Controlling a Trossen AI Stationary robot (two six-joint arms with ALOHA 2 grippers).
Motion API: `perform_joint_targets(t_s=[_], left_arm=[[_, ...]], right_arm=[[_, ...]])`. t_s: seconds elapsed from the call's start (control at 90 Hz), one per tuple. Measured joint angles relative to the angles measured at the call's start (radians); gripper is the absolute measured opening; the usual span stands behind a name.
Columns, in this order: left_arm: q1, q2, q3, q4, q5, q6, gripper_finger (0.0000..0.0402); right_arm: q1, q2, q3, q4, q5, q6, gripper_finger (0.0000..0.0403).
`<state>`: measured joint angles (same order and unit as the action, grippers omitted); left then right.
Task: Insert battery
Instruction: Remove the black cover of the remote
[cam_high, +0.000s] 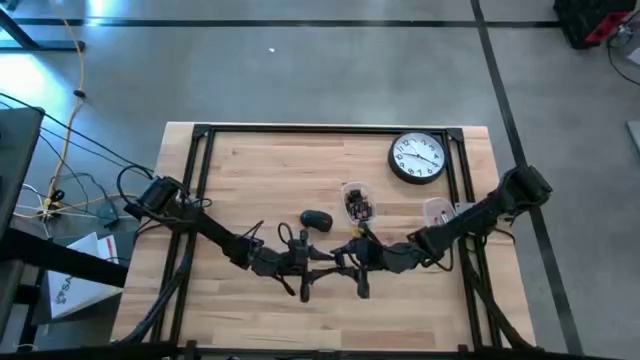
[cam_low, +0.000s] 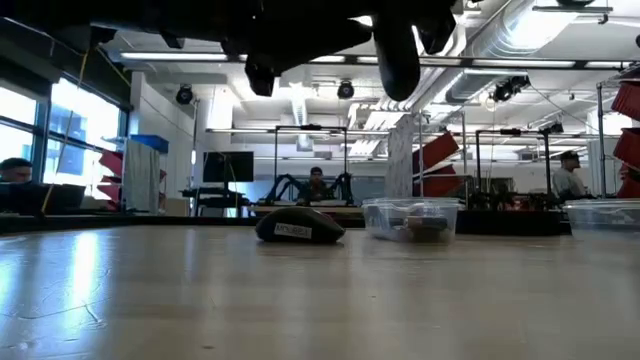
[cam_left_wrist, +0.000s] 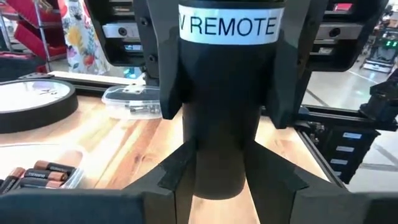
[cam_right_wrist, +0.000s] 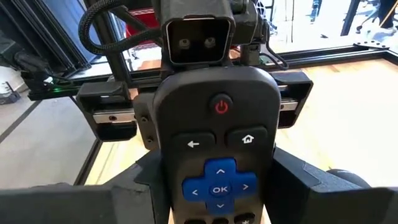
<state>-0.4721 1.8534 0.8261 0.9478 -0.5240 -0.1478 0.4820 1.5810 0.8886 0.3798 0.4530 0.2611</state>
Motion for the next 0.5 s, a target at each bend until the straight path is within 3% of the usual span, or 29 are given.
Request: perform_joint_targets(t_s=[0.5], left_arm=[[-0.001,0.000,0.000,-0.002,0.001,0.046,0.0114]], right_arm=[[0.000,0.000,0.000,-0.001,0.013,0.000,0.0164]])
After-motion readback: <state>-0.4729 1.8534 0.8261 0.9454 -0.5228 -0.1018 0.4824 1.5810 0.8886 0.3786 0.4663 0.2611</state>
